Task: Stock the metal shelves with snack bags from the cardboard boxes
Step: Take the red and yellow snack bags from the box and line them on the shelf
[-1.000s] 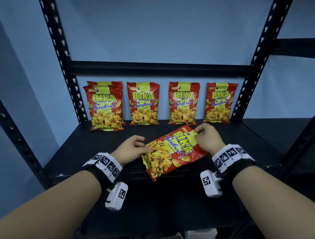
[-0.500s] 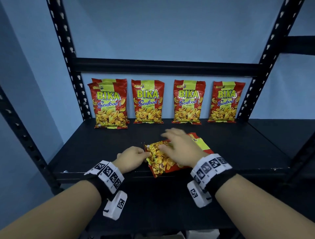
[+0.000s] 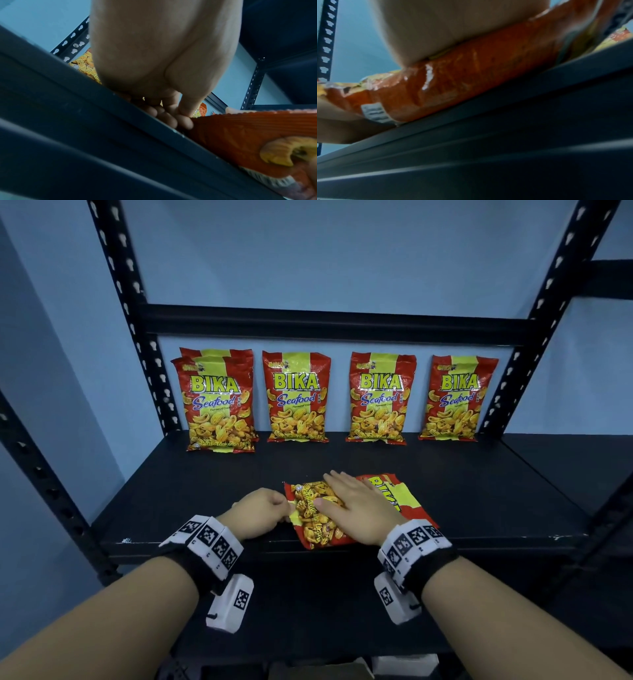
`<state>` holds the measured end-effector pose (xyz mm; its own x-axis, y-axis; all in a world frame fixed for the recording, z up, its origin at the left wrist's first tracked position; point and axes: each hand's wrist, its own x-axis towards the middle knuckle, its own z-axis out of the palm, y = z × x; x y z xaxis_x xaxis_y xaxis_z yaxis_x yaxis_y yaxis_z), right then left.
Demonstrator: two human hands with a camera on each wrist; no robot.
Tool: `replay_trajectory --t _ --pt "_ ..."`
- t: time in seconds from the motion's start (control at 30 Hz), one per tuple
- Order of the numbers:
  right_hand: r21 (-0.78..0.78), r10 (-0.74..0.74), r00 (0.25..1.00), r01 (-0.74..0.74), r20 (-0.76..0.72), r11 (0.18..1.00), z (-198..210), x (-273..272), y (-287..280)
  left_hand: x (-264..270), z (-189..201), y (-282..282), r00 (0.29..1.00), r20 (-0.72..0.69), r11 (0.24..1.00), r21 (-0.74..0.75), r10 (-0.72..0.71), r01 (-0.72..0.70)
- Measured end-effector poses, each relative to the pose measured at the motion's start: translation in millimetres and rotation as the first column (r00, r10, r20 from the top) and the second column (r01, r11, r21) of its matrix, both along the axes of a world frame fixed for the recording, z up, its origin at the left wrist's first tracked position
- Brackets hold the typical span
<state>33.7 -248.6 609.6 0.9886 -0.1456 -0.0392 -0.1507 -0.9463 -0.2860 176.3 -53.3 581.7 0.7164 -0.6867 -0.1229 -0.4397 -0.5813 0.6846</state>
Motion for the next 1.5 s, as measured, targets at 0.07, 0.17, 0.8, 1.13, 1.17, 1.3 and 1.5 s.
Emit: replay_trajectory --t 0.07,0.17,0.8,1.13,1.17,1.3,1.5 --pt "0.017 -0.012 1.000 0.012 -0.018 1.000 -1 -2 -6 -1 0 1 1.000 0.004 1.000 0.000 -0.002 0.002" --pt "0.019 -0.048 0.997 0.050 -0.064 0.999 -2 -5 -18 -2 3 2 1.000 -0.003 1.000 -0.010 -0.014 0.014" --pt "0.137 -0.433 0.901 0.427 0.011 0.894 -16 -47 -104 -7 4 4 0.998 -0.045 0.999 -0.002 0.037 -0.037" --pt "0.318 -0.338 0.929 0.277 0.154 0.907 82 -25 -94 -18 41 11 0.955 -0.270 0.964 -0.200 0.120 -0.178" --pt "0.292 -0.310 0.933 0.250 0.181 0.923 93 -21 -87 -19 47 11 0.957 -0.272 0.961 -0.221 0.103 -0.166" --pt "0.148 -0.129 0.946 0.087 0.298 0.985 142 -4 -48 -26 62 11 0.959 -0.279 0.956 -0.290 -0.043 -0.041" --pt "-0.054 0.136 0.927 -0.125 0.349 0.991 173 16 9 -39 58 16 0.940 -0.293 0.932 -0.359 -0.172 0.059"
